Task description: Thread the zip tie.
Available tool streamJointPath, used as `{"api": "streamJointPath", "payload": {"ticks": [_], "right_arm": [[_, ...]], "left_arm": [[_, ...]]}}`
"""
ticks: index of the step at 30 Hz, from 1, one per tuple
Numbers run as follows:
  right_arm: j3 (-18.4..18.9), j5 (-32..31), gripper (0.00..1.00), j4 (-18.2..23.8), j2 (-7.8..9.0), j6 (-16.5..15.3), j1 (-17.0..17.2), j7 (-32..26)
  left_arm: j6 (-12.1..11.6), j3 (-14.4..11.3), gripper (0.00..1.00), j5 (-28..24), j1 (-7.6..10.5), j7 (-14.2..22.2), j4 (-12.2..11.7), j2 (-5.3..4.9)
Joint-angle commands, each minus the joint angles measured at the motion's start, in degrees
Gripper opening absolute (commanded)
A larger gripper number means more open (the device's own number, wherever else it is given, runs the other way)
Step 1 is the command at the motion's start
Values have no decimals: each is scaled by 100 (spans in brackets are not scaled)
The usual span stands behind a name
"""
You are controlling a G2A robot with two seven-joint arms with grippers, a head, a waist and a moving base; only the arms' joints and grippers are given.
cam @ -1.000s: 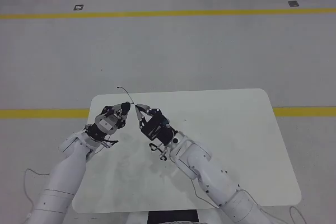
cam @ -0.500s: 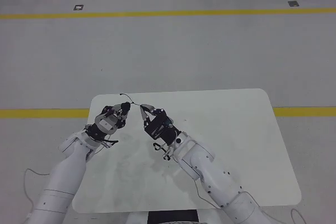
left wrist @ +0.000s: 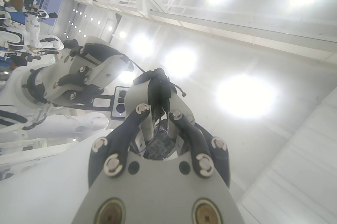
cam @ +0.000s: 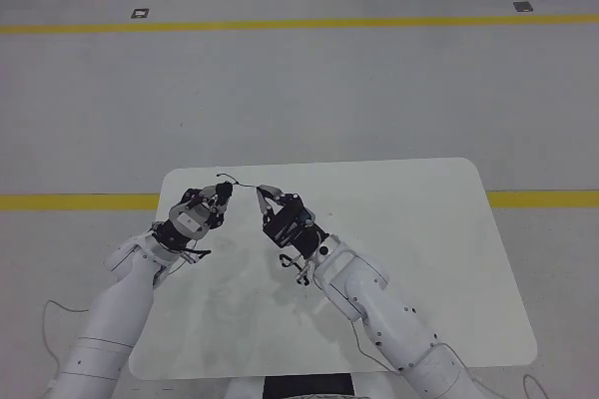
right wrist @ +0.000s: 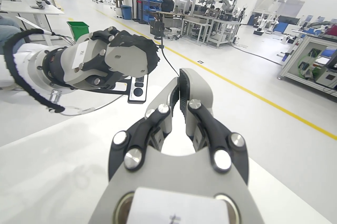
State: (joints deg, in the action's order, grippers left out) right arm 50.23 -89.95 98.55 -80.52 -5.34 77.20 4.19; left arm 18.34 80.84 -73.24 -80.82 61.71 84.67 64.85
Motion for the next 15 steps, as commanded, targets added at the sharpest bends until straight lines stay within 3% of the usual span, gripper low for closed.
{"api": "streamJointPath", "payload": {"ticks": [1, 15], "right_arm": [[14, 0, 0, 29, 24, 16, 13, -10], [20, 0, 0, 194, 208, 98, 102, 3]], "left_arm": [[0, 0, 0, 0, 0, 0, 0, 0], [0, 0, 0, 0, 0, 0, 0, 0]]}}
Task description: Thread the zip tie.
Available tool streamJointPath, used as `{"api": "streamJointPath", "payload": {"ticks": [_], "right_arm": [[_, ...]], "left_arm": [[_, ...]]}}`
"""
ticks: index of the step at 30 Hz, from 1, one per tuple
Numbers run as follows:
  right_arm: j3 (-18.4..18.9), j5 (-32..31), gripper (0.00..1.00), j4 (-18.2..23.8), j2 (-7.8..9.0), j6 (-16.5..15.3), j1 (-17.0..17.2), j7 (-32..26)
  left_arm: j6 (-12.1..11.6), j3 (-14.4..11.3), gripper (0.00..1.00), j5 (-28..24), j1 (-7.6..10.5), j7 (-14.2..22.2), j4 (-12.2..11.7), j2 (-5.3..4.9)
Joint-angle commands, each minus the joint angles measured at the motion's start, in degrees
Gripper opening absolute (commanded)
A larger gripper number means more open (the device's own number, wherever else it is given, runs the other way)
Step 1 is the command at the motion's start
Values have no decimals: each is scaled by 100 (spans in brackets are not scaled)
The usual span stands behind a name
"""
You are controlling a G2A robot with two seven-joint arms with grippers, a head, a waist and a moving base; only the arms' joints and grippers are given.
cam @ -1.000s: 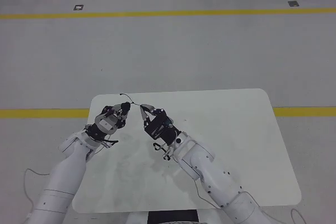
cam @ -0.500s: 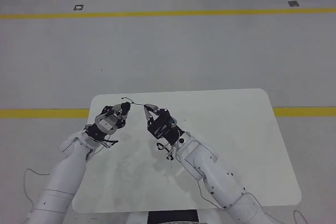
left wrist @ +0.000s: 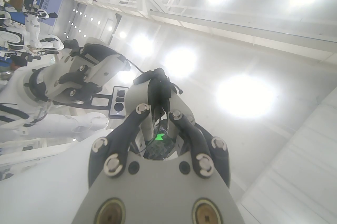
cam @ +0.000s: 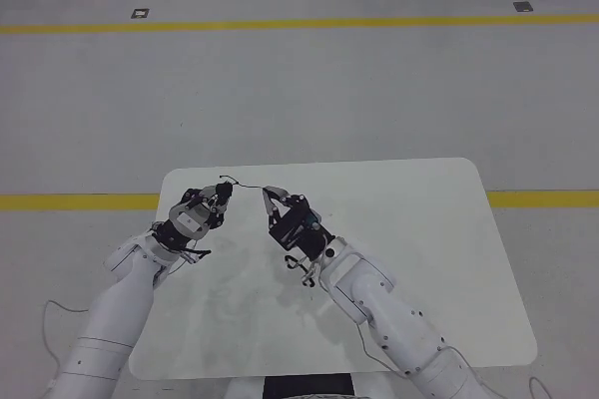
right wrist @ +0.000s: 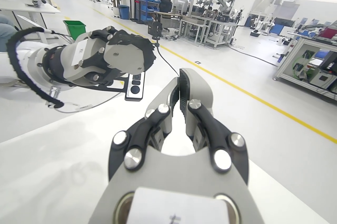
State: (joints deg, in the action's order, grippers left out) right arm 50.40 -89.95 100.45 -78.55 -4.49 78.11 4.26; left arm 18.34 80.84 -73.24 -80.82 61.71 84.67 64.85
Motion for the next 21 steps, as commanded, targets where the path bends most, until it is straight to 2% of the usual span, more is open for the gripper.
{"api": "streamJointPath", "payload": {"ticks": [1, 21], "right_arm": [[8, 0, 0, 5, 21, 23, 17, -8], [46, 0, 0, 9, 120, 61, 64, -52]], "left_arm": [[0, 0, 0, 0, 0, 0, 0, 0], [0, 0, 0, 0, 0, 0, 0, 0]]}}
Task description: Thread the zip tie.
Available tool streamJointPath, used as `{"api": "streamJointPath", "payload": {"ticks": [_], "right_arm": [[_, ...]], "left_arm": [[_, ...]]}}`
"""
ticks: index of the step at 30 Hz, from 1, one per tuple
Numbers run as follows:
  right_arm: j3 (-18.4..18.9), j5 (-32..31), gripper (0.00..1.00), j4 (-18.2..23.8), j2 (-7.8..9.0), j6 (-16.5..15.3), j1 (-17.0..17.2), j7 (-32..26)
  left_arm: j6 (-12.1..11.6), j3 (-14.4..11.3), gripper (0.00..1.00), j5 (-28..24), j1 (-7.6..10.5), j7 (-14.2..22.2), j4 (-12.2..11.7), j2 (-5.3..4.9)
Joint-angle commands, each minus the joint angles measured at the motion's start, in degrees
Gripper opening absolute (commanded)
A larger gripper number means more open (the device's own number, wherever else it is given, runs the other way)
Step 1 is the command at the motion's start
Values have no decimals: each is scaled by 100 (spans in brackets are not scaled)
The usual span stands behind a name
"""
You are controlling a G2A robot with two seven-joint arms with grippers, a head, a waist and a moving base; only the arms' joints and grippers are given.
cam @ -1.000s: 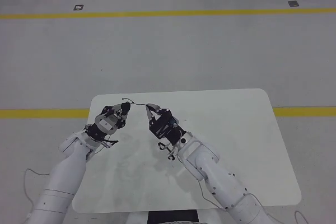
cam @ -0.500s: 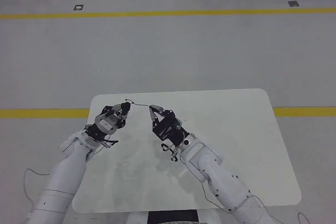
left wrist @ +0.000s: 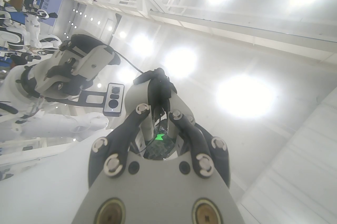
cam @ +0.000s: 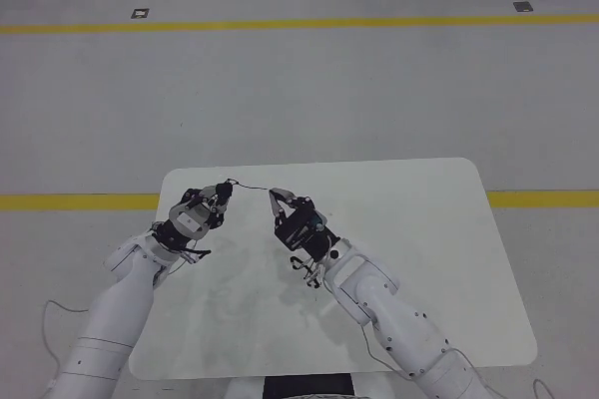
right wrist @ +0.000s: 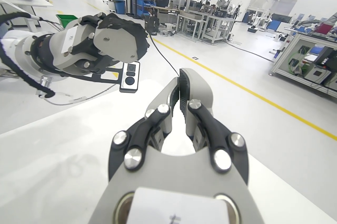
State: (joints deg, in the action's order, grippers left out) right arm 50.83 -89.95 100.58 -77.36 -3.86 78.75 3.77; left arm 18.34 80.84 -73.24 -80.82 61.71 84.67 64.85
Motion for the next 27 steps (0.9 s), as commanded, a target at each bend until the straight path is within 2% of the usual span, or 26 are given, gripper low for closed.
{"api": "streamJointPath", "payload": {"ticks": [1, 27], "right_arm": [[7, 0, 0, -10, 1, -5, 0, -8], [110, 0, 0, -152, -24, -78, -11, -147]], "left_arm": [[0, 0, 0, 0, 0, 0, 0, 0], [0, 0, 0, 0, 0, 0, 0, 0]]}}
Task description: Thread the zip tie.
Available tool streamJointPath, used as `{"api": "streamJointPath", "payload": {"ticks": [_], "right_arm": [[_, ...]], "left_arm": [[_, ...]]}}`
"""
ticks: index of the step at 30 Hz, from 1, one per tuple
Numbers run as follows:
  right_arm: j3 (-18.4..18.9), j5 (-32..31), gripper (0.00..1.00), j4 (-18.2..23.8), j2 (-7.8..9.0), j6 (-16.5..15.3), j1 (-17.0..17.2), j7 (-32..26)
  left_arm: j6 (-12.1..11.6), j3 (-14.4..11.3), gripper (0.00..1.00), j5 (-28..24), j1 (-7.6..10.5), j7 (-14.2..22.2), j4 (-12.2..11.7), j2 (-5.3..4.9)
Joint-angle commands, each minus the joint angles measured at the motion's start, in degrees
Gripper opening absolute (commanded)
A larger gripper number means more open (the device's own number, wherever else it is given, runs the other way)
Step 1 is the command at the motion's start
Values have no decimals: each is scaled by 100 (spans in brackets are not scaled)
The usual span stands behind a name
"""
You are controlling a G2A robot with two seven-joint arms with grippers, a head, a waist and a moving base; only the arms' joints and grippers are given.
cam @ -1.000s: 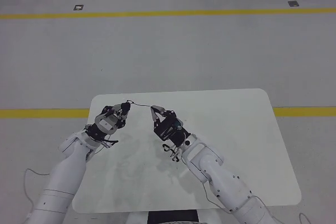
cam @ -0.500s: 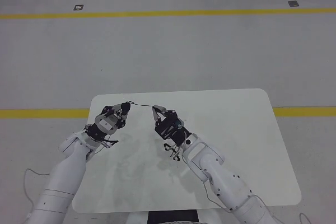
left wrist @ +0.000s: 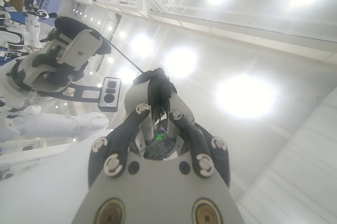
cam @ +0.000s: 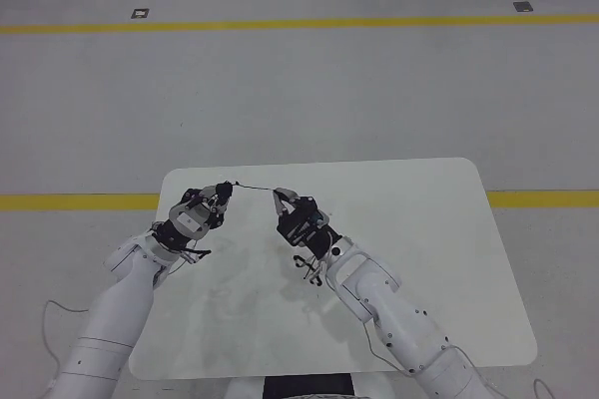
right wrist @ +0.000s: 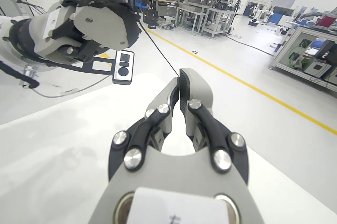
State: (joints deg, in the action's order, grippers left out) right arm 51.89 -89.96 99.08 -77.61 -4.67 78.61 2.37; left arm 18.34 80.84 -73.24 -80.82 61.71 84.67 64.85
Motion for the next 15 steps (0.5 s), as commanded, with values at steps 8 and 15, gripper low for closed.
{"api": "streamJointPath", "payload": {"ticks": [8, 15], "right_arm": [[2, 0, 0, -20, 9, 31, -1, -41], [-10, 1, 7, -36, 5, 95, -9, -51]], "left_arm": [[0, 0, 0, 0, 0, 0, 0, 0], [0, 0, 0, 0, 0, 0, 0, 0]]}}
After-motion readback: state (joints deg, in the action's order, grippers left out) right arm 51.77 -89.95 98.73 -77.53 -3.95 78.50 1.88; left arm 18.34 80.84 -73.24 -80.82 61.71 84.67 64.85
